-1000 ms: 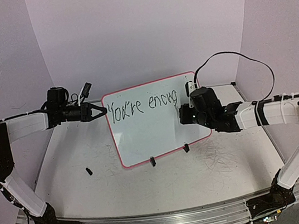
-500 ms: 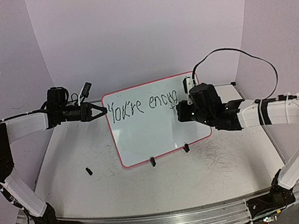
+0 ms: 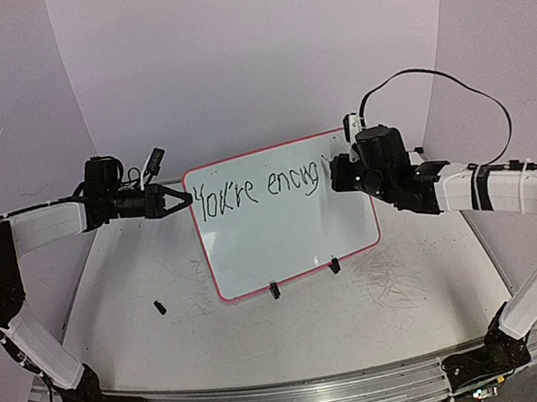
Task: Write a sentence on the whiteboard
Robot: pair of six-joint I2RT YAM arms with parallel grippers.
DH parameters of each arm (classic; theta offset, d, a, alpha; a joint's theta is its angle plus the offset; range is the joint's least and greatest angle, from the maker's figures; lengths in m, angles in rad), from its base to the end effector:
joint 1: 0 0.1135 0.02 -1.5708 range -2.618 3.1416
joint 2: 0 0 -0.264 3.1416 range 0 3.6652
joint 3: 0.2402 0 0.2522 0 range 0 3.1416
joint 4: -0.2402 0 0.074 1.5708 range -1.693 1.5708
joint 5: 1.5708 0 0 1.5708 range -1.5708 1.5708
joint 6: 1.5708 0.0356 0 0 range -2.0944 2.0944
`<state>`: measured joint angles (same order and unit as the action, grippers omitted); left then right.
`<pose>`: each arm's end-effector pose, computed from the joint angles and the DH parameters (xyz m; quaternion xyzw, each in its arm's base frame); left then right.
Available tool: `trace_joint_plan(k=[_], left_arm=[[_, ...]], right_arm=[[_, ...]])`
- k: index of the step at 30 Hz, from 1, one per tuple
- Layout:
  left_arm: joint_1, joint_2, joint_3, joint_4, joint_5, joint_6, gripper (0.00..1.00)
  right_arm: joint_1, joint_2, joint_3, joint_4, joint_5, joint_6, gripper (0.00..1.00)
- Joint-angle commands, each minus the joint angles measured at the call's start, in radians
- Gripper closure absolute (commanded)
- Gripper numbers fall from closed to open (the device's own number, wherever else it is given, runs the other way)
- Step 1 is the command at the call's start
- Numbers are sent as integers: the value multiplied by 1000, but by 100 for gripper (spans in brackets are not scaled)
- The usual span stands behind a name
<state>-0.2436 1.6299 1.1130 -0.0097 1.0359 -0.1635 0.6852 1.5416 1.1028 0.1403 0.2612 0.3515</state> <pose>0.3399 -0.1160 0.2618 0.2769 0.7426 -0.5079 0.3376 0.2870 0.2227 0.2958 -0.0562 0.7993 0.2008 0.5636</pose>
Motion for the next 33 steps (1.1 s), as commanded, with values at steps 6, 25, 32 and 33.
trace_joint_plan(k=[6,25,32,33], left_arm=[[-36,-15,36,-33,0,30,100],[-36,-12,40,-39,0,36,100],[-36,-11,41,-40,0,36,100],[-36,-11,41,-40,0,36,100]], right_arm=[[-18,62,96,44,-24,-45,100],[-20,78,66,33,-5,-30,100],[-20,51,13,29,-22,-8,100],[-20,46,4,28,-22,-4,100]])
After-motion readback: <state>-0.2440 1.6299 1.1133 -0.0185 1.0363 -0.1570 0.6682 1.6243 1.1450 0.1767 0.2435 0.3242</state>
